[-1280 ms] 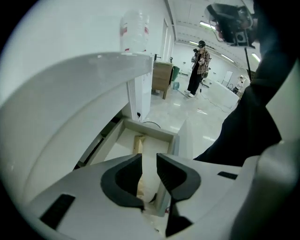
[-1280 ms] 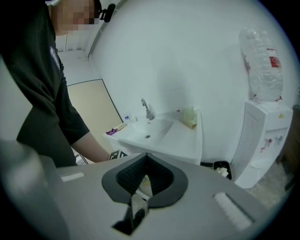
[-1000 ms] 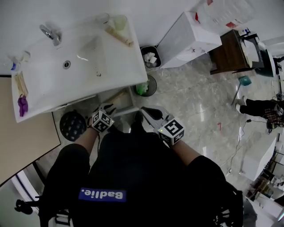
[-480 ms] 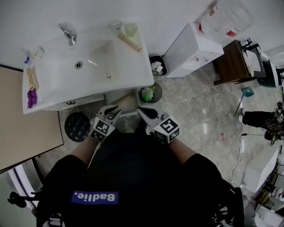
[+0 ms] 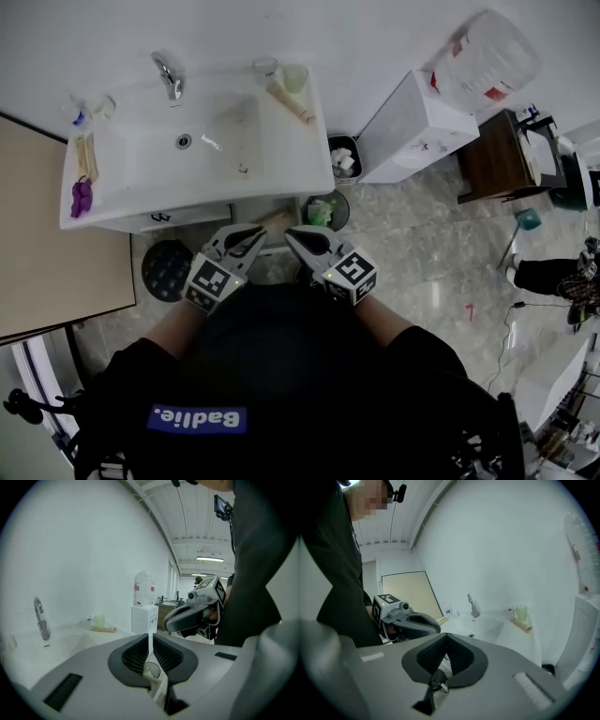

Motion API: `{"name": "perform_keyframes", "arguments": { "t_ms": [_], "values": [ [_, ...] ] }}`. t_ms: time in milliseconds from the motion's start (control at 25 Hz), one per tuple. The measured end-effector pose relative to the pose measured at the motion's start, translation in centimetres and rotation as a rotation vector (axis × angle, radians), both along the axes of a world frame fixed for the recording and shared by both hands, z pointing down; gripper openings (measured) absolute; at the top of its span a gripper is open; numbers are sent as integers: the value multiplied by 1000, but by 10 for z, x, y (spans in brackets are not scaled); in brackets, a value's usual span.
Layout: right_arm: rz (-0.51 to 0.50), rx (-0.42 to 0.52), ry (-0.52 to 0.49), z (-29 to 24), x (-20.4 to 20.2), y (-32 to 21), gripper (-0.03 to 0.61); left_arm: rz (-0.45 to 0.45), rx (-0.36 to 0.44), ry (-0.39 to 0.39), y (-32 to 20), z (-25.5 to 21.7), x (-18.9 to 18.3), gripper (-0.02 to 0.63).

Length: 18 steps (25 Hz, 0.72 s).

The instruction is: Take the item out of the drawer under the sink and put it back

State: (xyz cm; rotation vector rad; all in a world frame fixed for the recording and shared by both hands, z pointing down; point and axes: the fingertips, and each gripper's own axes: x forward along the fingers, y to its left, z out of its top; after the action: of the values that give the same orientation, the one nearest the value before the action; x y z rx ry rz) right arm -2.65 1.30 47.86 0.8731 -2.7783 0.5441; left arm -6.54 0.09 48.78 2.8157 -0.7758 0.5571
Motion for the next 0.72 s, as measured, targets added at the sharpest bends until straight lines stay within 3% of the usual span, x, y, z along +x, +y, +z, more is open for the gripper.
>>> {"name": "perform_keyframes", "arguments": {
  "t_ms": [240,720],
  "values": [
    [-12,28,-14,-11,-2,-1,2,8,30,56,1,-26,7,11],
    [-9,71,9,-17,0,1,2,1,-19,112,7,-25,8,8]
  ]
}}
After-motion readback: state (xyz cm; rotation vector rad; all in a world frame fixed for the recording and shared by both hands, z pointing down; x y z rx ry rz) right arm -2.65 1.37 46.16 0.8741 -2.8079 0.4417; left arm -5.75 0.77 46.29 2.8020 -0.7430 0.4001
